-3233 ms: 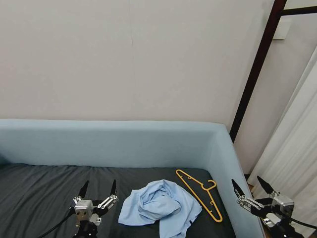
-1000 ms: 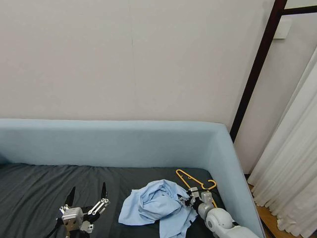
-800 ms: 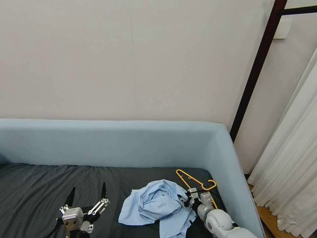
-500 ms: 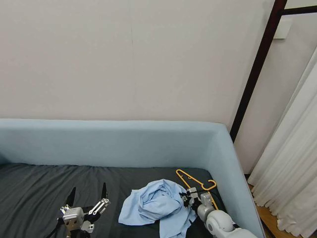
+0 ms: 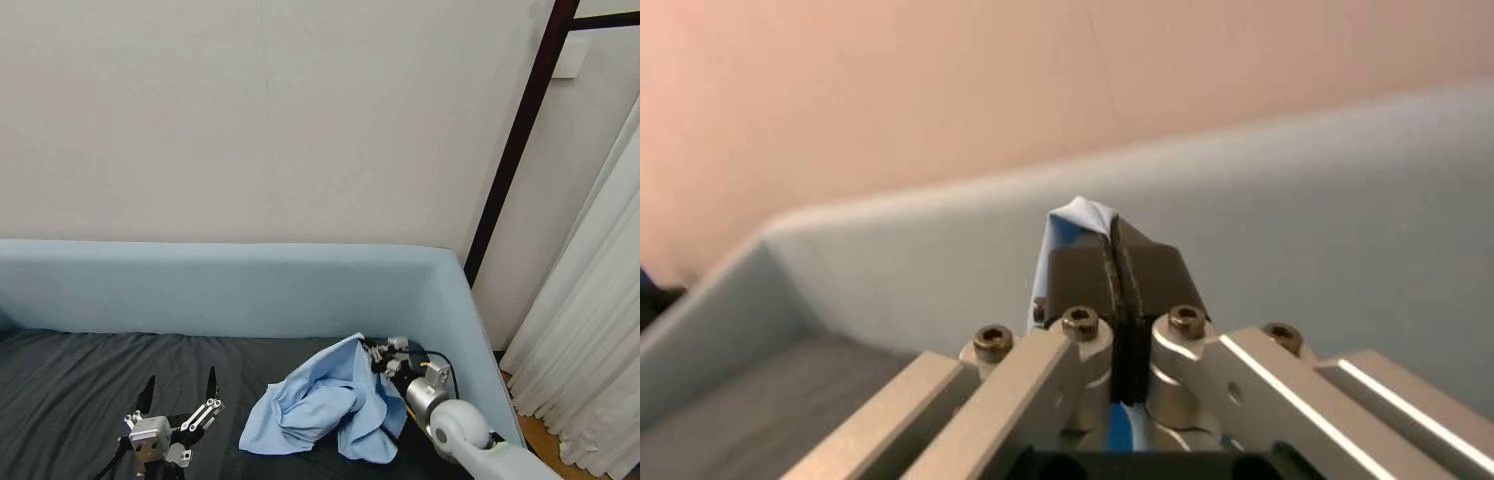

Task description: Pick up the clothes from the sofa and hang them on the clothes hanger.

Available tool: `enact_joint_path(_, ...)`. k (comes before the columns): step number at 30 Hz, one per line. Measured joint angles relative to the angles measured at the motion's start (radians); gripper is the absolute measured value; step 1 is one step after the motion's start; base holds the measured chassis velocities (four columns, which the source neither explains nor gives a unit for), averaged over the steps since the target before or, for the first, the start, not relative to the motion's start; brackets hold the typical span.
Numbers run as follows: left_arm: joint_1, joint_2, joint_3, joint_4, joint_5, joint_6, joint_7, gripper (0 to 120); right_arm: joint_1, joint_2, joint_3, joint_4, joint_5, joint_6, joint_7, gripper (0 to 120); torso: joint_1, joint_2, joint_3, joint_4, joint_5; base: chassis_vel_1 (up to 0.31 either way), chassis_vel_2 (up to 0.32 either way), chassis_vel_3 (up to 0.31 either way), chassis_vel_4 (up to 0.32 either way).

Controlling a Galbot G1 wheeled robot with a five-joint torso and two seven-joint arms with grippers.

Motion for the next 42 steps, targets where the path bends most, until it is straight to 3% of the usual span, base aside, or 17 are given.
enact_joint_path(8,-0.009,0.012,-0.001,0.008,-0.014,-0.004,-0.002,100,0.144,-0.086,0.031,0.167,0.101,0.005,0.067,0,0.0,0.0,0.0,0.0002,0.0,0.0,0.0,0.0,0.0)
enact_joint_path(12,-0.011,0.013,-0.001,0.012,-0.015,-0.004,-0.002,100,0.192,-0.109,0.035,0.192,0.126,0.005,0.084,0,0.0,0.0,0.0,0.0001,-0.0001,0.0,0.0,0.0,0.0)
enact_joint_path(18,-0.017,0.017,-0.001,0.019,-0.014,-0.005,-0.002,100,0.37,-0.144,0.026,0.217,0.184,0.001,0.123,0,0.0,0.0,0.0,0.0002,-0.0001,0.0,0.0,0.0,0.0)
enact_joint_path(27,-0.017,0.023,0.0,0.015,-0.014,-0.002,-0.002,100,0.498,-0.119,-0.07,0.006,0.14,0.026,0.063,0,0.0,0.0,0.0,0.0003,0.0003,0.0,0.0,0.0,0.0)
enact_joint_path(34,-0.015,0.031,-0.004,0.014,-0.016,0.0,-0.003,100,0.647,-0.083,-0.181,-0.25,0.127,0.065,-0.115,0,0.0,0.0,0.0,0.0005,-0.0002,0.0,0.0,0.0,0.0)
enact_joint_path(42,-0.013,0.04,-0.012,0.012,-0.02,0.0,-0.009,100,0.72,-0.079,-0.224,-0.369,0.144,0.097,-0.299,0,0.0,0.0,0.0,-0.0002,0.0002,0.0,0.0,0.0,0.0)
